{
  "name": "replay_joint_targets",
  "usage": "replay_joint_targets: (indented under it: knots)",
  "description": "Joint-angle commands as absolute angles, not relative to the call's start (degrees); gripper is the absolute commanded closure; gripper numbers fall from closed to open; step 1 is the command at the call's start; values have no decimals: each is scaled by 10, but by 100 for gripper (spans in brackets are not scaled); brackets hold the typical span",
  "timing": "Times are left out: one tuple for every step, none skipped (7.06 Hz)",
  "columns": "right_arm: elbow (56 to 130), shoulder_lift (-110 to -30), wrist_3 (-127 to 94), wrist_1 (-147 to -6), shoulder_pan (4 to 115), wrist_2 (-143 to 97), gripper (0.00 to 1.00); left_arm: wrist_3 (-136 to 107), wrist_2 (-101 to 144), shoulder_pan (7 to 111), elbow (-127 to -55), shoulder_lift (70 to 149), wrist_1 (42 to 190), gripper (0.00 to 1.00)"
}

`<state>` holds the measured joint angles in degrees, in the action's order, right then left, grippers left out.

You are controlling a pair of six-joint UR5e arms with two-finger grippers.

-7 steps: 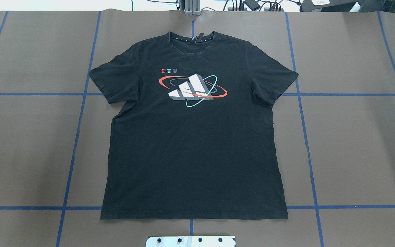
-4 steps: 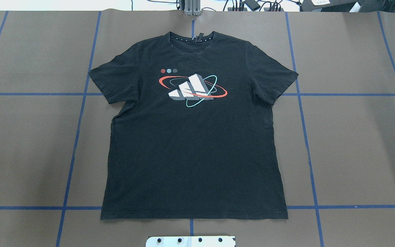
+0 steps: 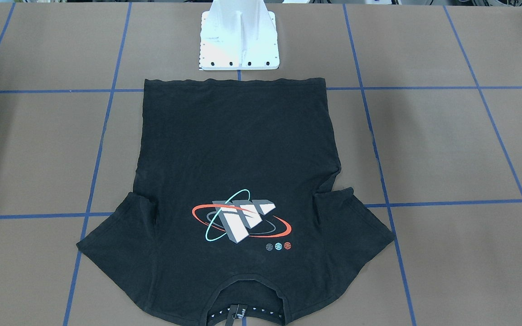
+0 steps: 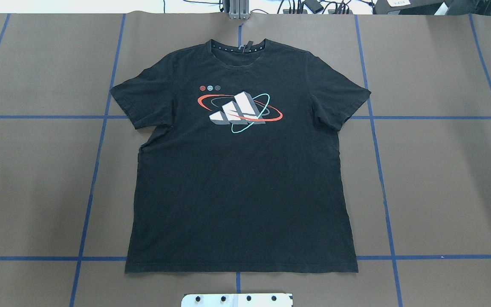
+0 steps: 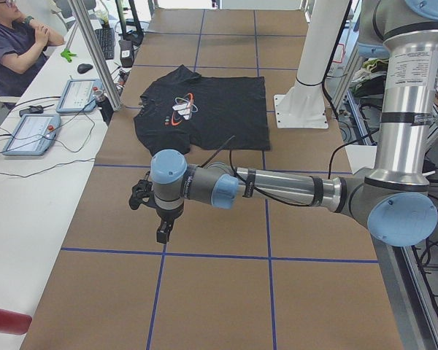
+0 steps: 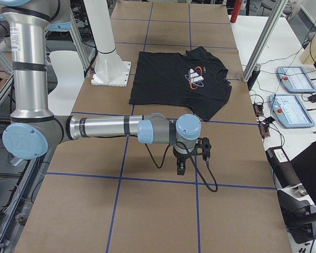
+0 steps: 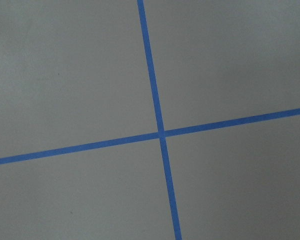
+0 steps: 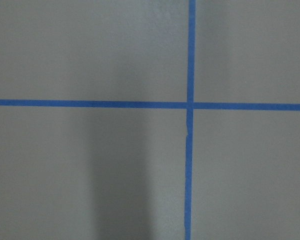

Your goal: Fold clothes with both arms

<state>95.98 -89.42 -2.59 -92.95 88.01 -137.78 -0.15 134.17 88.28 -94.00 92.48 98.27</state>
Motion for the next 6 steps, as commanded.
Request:
replay_joint_targets:
  knots:
    - [959,-845,-41,-926,854,-1379,0,-2,1373,882,-924,946,1017,0]
    - [955,-799,-39,-924,815,-1372,0,-3,1375,881,-915,951,1065,0]
    - [940,-760,-39,-919,793,-1363,0,-44,1375,880,-914,952,1091,0]
    - [933,-730,-45,-898,772,-1360,0,-79,1374,878,-914,968,1133,0]
    - [908,-696,-73,-892,750,-1361,0,-132,1374,875,-895,1002,1156,0]
    - [864,-651,-101,-875,736,-1368,0,-148,1375,875,-887,1009,1165,0]
